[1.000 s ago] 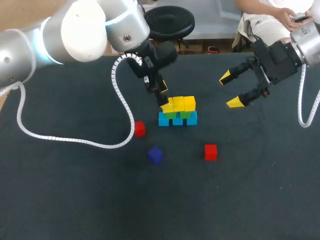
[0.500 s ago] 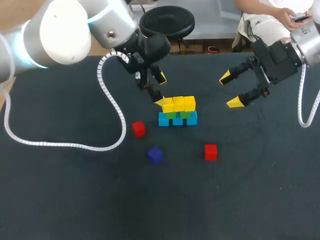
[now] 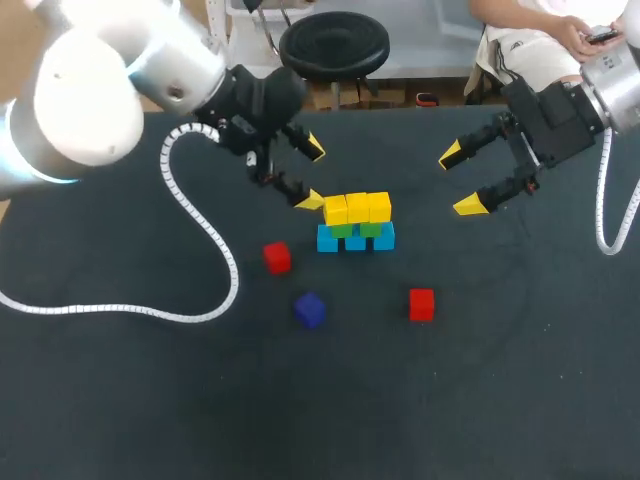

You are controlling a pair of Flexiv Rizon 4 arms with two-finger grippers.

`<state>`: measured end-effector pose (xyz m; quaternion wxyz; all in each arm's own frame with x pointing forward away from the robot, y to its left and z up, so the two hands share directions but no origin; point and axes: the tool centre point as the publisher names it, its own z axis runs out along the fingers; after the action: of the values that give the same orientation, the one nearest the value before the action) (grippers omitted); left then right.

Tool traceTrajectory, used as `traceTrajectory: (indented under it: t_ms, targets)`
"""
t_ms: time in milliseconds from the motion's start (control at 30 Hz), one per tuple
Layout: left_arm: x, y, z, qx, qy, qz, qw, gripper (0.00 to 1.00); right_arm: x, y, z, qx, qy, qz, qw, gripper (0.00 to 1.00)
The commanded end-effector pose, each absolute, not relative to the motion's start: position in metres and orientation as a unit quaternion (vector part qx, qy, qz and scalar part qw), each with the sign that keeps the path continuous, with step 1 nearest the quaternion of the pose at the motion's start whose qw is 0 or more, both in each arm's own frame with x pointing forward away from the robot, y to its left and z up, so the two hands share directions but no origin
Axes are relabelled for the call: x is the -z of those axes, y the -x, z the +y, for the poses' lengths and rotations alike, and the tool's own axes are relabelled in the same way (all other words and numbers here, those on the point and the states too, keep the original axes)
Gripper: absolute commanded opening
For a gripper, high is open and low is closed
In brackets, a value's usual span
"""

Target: Place the blue cubes, place green cubes on the blue cubes, place the yellow cubes on the green cubes, then place the red cubes on the yellow cubes, and place purple cube on the red cubes.

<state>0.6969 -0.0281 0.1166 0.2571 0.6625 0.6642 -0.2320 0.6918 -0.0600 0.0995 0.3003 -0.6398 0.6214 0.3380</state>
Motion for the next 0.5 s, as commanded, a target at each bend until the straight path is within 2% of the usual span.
traceTrajectory:
  t_ms: [33,500]
  targets:
    - [-0.117,-0.687,-0.019,0.258,-0.648,0.651,0.301,1.0,-0.099,-0.692,-0.06,-0.338,0.64,0.621,0.301,1.0]
    - [-0.115,-0.685,-0.003,0.268,-0.641,0.661,0.283,1.0,-0.099,-0.692,-0.06,-0.338,0.64,0.621,0.301,1.0]
